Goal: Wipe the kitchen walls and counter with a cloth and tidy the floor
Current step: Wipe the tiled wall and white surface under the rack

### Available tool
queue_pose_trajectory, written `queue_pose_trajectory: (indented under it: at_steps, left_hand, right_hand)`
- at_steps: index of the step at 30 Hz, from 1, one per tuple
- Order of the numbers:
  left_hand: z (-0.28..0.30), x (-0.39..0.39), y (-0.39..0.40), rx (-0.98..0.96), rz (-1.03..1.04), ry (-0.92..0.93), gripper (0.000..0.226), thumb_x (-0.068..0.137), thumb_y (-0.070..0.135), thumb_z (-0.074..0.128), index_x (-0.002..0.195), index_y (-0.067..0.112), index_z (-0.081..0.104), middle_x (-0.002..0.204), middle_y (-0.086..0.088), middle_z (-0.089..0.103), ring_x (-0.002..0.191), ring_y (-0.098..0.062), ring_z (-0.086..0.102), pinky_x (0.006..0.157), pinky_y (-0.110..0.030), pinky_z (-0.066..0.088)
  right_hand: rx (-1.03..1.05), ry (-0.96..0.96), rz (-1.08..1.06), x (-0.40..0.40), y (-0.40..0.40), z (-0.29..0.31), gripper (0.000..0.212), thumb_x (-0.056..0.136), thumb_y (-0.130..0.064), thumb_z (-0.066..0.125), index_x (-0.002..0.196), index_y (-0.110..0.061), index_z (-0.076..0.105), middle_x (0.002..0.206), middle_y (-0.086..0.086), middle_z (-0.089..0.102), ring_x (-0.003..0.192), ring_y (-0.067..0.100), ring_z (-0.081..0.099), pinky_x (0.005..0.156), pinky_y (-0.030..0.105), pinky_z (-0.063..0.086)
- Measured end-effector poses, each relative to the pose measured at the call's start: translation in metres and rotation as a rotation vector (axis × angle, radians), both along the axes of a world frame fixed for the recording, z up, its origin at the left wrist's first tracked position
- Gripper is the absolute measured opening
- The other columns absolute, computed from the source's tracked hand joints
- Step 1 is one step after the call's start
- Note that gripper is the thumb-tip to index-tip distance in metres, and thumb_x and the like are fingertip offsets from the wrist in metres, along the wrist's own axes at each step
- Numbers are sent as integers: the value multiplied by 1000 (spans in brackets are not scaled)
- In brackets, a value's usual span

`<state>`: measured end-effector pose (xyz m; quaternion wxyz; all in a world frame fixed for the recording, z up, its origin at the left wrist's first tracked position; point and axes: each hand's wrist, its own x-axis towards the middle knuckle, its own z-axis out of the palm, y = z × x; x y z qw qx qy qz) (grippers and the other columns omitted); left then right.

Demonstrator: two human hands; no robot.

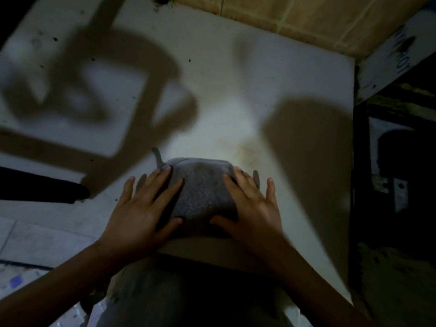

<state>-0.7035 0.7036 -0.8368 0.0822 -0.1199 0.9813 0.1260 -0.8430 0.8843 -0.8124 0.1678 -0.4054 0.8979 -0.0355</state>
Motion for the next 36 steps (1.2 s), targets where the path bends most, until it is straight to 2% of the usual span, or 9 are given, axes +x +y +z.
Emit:
queue_pose_trajectory:
  at_steps: [2,5,9,15,19,23,26,30,36]
  left_hand:
    - [6,5,-3,28,120,5,74,87,69,15,140,22,36,145,-12,40,133,-29,32,105,-57,23]
    - [11,8,-3,41,217,-14,74,81,73,25,135,23,41,135,-13,51,128,-34,43,100,-63,29]
    - [16,4,1,108,237,21,67,75,61,43,128,21,52,122,-12,60,109,-35,57,90,-56,42]
    - [16,-4,13,340,402,35,58,69,45,70,124,34,54,127,-8,51,115,-29,45,90,-36,38]
    - [18,-9,19,368,377,22,58,75,27,75,127,31,49,117,-5,58,102,-22,52,79,-29,35]
    - [21,-11,14,463,333,16,49,80,24,70,119,43,48,111,4,62,92,-12,57,71,-24,39]
    - [17,-15,-1,691,355,34,55,71,20,76,107,53,50,117,14,60,101,-6,59,80,-19,47]
    - [15,-22,-7,695,376,31,63,67,26,79,118,52,53,119,7,62,97,-7,60,78,-20,46]
    - [23,-56,-3,728,383,201,61,70,18,80,117,48,53,108,17,61,99,-4,61,82,-17,47]
  right_hand:
    - [-65,51,-97,2,5,-1,65,72,-56,46,118,-15,64,118,7,67,104,25,66,98,54,35]
    - [-119,-16,-196,3,6,-1,62,68,-49,63,119,-14,62,108,10,67,89,31,67,73,40,54]
    - [-150,-250,-268,7,-5,1,71,83,-45,61,145,-30,29,139,3,40,125,25,39,95,33,39]
    - [-309,-435,-365,12,-21,-5,49,76,-22,71,121,-26,52,123,2,44,111,19,45,80,18,33]
    - [-433,-509,-509,6,-17,-9,42,66,-11,75,94,-31,53,104,-2,53,92,13,48,67,3,32]
    - [-433,-605,-479,3,-16,-6,39,68,-10,70,87,-39,53,99,-6,58,90,9,52,68,6,35]
    - [-458,-632,-467,-1,-19,-10,29,63,-21,59,81,-44,61,101,-4,64,94,11,59,76,15,44]
    - [-482,-613,-453,-6,-19,-7,42,63,-31,64,105,-32,69,111,-2,65,104,14,60,91,32,49]
    - [-464,-561,-353,-34,-18,6,68,70,-27,71,135,-28,50,134,-3,49,122,15,48,102,32,43]
